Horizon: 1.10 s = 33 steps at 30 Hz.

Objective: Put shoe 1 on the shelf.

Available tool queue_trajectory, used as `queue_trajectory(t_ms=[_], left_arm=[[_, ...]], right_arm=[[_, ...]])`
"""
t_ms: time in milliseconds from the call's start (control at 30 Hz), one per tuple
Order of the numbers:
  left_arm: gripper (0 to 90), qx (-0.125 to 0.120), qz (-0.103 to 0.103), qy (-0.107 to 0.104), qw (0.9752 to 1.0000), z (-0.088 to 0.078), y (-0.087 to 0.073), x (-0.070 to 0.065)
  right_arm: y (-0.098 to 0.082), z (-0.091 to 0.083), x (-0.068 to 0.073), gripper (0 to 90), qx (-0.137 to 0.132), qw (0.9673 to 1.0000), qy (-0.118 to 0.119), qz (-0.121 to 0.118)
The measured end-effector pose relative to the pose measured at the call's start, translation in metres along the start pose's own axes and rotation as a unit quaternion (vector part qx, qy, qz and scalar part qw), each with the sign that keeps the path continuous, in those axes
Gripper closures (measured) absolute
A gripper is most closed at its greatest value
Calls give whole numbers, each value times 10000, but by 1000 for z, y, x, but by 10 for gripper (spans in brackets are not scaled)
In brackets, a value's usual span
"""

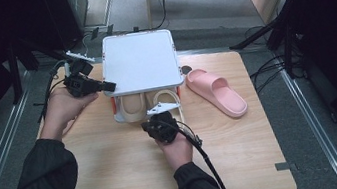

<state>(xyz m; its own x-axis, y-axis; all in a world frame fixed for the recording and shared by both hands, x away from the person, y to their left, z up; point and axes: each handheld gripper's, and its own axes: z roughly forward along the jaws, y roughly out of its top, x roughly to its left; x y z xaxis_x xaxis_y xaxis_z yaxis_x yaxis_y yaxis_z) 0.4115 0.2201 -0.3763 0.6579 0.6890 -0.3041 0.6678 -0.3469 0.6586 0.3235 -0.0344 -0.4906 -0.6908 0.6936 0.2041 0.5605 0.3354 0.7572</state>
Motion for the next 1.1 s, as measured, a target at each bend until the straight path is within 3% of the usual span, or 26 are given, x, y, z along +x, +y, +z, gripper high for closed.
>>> queue_trajectory(t_ms=[367, 567, 833, 1100], left_arm=[[897, -23, -36, -4, 10000, 0, -1, 0], [896, -45, -74, -12, 10000, 0, -1, 0], [896, -50, -47, 16, 10000, 0, -1, -1], [896, -63, -61, 1, 10000, 0, -2, 0]], right_arm=[[-36, -50, -9, 900, 8, 10000, 98, -1], [-54, -70, -25, 900, 92, 9998, 150, 111], [-69, -73, -37, 900, 371, 9992, -80, -117], [-60, -58, -47, 900, 369, 9992, -117, -70]])
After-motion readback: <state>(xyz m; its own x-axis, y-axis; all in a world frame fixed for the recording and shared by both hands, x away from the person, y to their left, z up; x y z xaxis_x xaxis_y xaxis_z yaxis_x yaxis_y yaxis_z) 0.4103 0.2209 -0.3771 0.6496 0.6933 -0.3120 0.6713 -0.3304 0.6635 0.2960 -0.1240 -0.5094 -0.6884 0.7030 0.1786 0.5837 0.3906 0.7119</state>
